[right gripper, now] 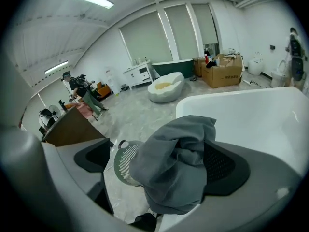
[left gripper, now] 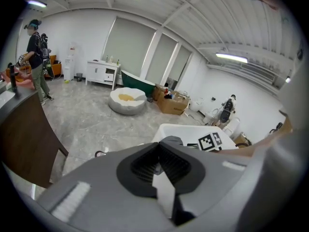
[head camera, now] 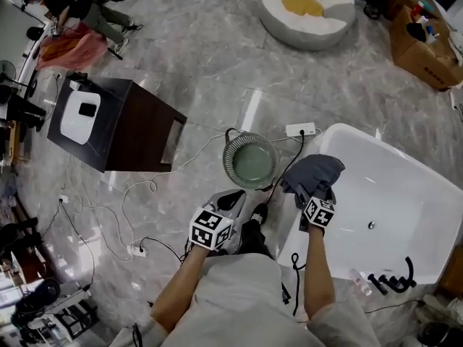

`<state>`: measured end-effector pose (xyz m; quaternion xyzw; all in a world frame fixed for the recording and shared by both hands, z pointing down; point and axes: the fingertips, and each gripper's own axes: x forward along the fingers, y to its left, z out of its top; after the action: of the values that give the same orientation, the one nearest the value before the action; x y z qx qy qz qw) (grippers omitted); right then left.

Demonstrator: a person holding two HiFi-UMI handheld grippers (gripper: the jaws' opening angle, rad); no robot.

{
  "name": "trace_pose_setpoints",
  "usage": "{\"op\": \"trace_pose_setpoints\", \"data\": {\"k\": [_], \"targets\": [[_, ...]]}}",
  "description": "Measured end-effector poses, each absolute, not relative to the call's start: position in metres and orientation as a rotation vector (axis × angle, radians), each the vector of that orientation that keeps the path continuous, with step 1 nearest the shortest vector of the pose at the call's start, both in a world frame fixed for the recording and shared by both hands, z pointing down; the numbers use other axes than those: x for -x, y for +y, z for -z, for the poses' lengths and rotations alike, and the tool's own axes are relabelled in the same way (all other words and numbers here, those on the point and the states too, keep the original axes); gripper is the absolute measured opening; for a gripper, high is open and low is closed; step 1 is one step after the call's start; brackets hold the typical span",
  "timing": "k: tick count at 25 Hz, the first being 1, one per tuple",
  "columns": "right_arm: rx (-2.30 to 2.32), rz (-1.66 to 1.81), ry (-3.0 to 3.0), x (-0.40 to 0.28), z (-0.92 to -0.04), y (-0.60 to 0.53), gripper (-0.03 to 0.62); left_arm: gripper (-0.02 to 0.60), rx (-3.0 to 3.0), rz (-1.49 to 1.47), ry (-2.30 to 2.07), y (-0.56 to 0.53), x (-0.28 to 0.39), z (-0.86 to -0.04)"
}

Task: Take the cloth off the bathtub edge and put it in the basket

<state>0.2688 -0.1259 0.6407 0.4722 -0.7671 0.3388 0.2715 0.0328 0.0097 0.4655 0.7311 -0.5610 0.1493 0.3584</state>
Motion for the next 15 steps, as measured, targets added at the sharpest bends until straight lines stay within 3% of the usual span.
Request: {"op": "trace_pose_setpoints", "data": {"k": [15], "targets": [[-1.222, -0.960, -1.670, -0.285, -0.763, -0.142, 0.574, 0.058, -1.609, -0.374, -1.604, 0.081, 0.011, -0.492]]}}
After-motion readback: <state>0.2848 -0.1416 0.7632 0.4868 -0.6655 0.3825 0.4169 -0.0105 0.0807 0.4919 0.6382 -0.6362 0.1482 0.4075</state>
